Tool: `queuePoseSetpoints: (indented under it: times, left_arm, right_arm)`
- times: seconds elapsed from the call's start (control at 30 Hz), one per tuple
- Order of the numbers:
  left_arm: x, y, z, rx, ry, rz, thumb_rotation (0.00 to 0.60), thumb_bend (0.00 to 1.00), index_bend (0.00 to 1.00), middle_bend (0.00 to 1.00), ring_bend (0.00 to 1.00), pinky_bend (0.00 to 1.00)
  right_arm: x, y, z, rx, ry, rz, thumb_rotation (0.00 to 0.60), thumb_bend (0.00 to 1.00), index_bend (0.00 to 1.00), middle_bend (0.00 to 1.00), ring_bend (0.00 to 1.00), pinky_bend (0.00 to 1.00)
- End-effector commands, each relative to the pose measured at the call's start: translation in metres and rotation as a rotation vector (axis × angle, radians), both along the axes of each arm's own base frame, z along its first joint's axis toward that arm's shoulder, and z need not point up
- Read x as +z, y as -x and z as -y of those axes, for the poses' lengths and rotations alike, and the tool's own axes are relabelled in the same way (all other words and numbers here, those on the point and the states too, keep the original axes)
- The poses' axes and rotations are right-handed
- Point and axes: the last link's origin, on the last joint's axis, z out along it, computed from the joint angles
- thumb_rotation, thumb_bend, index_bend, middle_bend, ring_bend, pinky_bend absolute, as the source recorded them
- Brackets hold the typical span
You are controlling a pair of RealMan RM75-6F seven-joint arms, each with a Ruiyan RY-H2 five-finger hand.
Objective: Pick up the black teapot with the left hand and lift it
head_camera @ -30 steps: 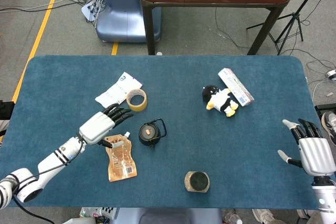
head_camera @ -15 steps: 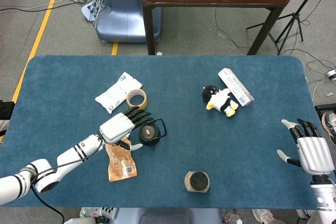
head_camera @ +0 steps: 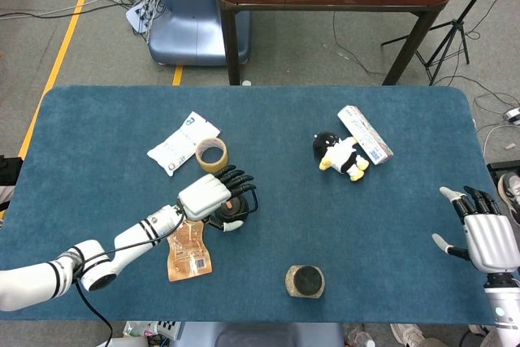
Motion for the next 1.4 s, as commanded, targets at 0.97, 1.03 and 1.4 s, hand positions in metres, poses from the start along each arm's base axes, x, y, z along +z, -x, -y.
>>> queuePoseSetpoints:
  times: [0.97,1.03,1.4]
  left_arm:
    - [-0.046,-0.013,-0.004,-0.058,-0.024,-0.187,0.132,0.26,0.20,0.15,0.00,0.00]
    - [-0.045,-0.011,-0.003,-0.063,-0.026,-0.199,0.129,0.26,0.22,0.17,0.01,0.00]
    - [-0.032,0.003,0.005,-0.114,-0.078,-0.262,0.119,0.26,0.26,0.21,0.03,0.00]
  right_arm:
    - [0.004,0.010,-0.014,-0.031,0.016,0.012,0.600,0.19,0.19,0.27,0.13,0.14]
    - [0.004,0.010,-0.015,-0.030,0.015,0.013,0.600,0.19,0.19,0.27,0.13,0.14]
    - [0.002,0.009,-0.015,-0.021,0.011,0.015,0.600,0.19,0.19,0.27,0.13,0.14]
